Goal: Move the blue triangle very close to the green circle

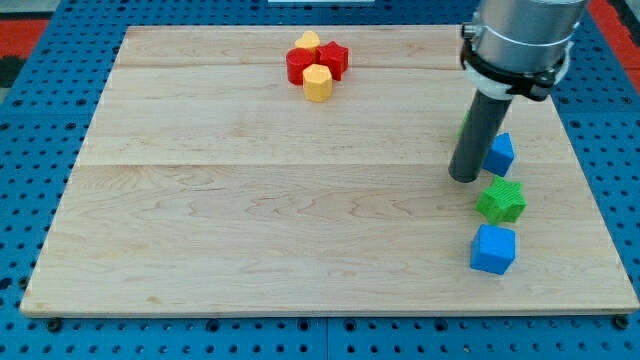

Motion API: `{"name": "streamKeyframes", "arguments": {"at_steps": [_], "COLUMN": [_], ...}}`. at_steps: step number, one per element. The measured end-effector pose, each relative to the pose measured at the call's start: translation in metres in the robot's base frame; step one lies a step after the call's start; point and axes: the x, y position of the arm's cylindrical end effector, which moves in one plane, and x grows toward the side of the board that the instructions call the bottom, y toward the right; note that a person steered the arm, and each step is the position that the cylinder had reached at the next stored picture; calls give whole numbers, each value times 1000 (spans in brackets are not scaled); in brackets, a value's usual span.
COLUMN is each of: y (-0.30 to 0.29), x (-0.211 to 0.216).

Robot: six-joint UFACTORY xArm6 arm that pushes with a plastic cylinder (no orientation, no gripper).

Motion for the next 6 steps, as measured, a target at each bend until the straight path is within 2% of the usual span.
{"name": "streamKeyframes", "arguments": {"at_steps": [3, 4, 6], "y": [117, 148, 90], "x": [21, -4, -22]}}
